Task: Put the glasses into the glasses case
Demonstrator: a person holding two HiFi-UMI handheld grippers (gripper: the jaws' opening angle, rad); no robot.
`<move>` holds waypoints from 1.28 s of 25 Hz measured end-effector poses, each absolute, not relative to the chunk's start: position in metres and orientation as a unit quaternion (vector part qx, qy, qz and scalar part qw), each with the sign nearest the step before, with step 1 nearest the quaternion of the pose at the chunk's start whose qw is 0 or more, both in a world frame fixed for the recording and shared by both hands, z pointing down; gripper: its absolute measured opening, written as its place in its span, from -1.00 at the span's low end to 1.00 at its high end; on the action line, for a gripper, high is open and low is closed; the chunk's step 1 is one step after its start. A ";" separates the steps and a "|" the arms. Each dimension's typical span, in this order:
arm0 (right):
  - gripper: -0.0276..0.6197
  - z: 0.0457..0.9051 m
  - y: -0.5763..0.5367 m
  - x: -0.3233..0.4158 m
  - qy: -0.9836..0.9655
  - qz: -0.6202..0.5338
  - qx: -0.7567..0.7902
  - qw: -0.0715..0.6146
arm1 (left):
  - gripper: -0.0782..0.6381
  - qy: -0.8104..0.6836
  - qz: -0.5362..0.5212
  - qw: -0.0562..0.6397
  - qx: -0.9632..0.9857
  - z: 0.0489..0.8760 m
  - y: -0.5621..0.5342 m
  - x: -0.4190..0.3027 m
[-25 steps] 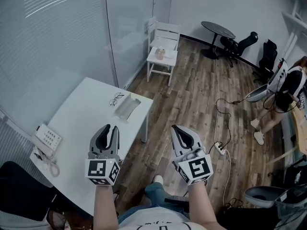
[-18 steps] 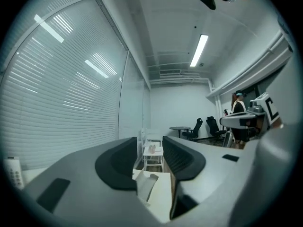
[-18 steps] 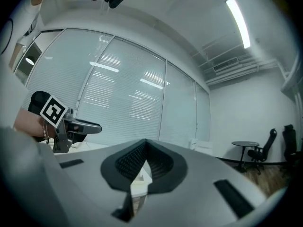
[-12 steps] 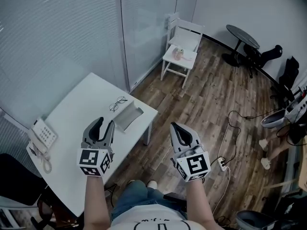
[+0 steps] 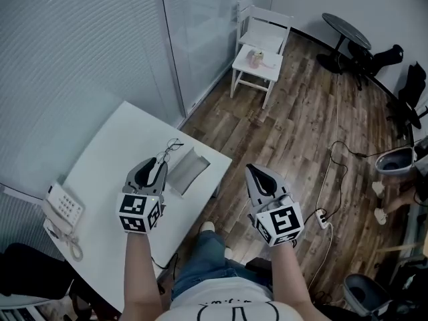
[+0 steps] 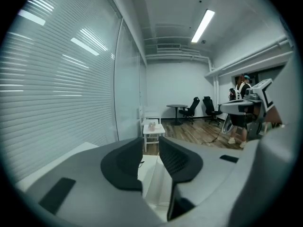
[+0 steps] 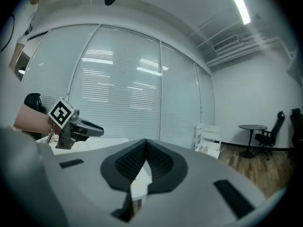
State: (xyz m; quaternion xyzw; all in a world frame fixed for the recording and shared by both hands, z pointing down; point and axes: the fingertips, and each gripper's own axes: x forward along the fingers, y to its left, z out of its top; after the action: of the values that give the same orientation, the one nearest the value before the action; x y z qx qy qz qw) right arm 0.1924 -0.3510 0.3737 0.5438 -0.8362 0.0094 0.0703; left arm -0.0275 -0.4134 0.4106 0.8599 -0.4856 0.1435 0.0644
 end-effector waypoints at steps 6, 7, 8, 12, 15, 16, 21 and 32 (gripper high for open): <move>-0.88 0.411 -0.412 0.187 -0.831 0.085 0.546 0.058 | -0.46 -0.430 0.222 0.105 0.869 0.469 -0.479 -0.030; -0.88 0.418 -0.421 0.187 -0.830 0.094 0.547 0.060 | -0.46 -0.420 0.235 0.112 0.869 0.480 -0.487 -0.031; -0.88 0.426 -0.429 0.186 -0.828 0.101 0.547 0.065 | -0.46 -0.411 0.247 0.121 0.869 0.492 -0.495 -0.031; -0.88 0.457 -0.453 0.183 -0.824 0.129 0.544 0.092 | -0.46 -0.388 0.292 0.152 0.861 0.537 -0.521 -0.033; -0.88 0.478 -0.466 0.178 -0.823 0.146 0.538 0.107 | -0.48 -0.378 0.314 0.163 0.856 0.563 -0.534 -0.034; -0.88 0.486 -0.470 0.175 -0.824 0.150 0.535 0.112 | -0.49 -0.373 0.322 0.162 0.855 0.571 -0.537 -0.034; -0.88 0.508 -0.480 0.170 -0.823 0.162 0.527 0.136 | -0.49 -0.355 0.348 0.172 0.850 0.600 -0.545 -0.034; -0.88 0.511 -0.485 0.170 -0.826 0.156 0.519 0.154 | -0.72 -0.370 0.332 0.211 0.842 0.597 -0.550 -0.033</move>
State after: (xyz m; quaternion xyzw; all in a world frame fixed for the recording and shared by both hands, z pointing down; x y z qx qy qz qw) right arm 0.1702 -0.4846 0.5111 0.5195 -0.8258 0.1565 0.1542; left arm -0.0331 -0.5498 0.5965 0.8416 -0.3697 0.3323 0.2110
